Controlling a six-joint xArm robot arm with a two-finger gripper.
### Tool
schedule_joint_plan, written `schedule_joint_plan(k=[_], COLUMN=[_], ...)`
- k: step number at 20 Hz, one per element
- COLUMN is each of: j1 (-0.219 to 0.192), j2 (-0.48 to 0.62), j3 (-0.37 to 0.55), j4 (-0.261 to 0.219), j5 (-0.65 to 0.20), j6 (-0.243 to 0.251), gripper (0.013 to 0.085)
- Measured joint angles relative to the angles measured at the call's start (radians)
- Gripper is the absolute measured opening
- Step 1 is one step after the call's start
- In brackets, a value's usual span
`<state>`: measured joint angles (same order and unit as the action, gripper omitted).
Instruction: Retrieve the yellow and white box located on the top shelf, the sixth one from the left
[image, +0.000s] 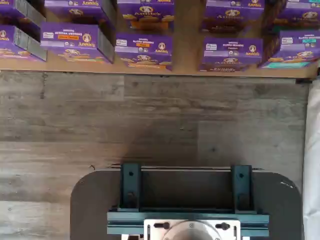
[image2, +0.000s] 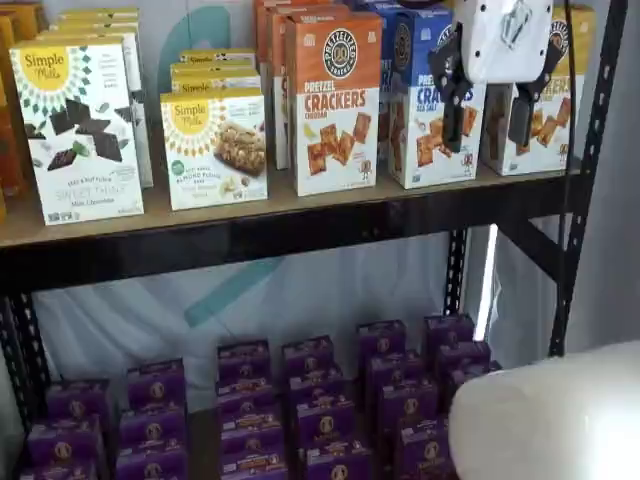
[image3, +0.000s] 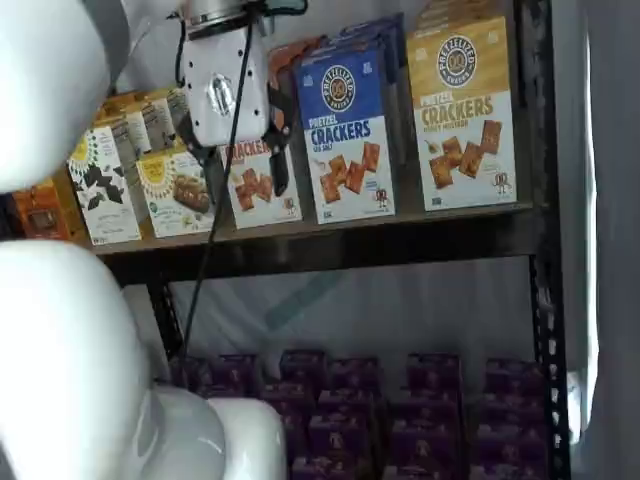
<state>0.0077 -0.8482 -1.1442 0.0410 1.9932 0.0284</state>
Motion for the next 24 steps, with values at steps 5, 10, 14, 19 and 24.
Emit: schedule_joint_plan(k=[5, 10, 14, 19, 24], j1=[-0.04, -0.027, -0.02, -0.057, -0.164], j2=[0.001, -0.004, -0.009, -0.011, 0.003], j3=[0.0, 0.007, 0.021, 0.05, 0.071], j4=[0.047, 0.027, -0.025, -0.09, -0.101], j5=[0.003, -0.012, -0.048, -0.121, -0.206], j6=[-0.02, -0.017, -0.03, -0.084, -0.187], gripper=[0.085, 0.085, 0.085, 0.085, 0.085])
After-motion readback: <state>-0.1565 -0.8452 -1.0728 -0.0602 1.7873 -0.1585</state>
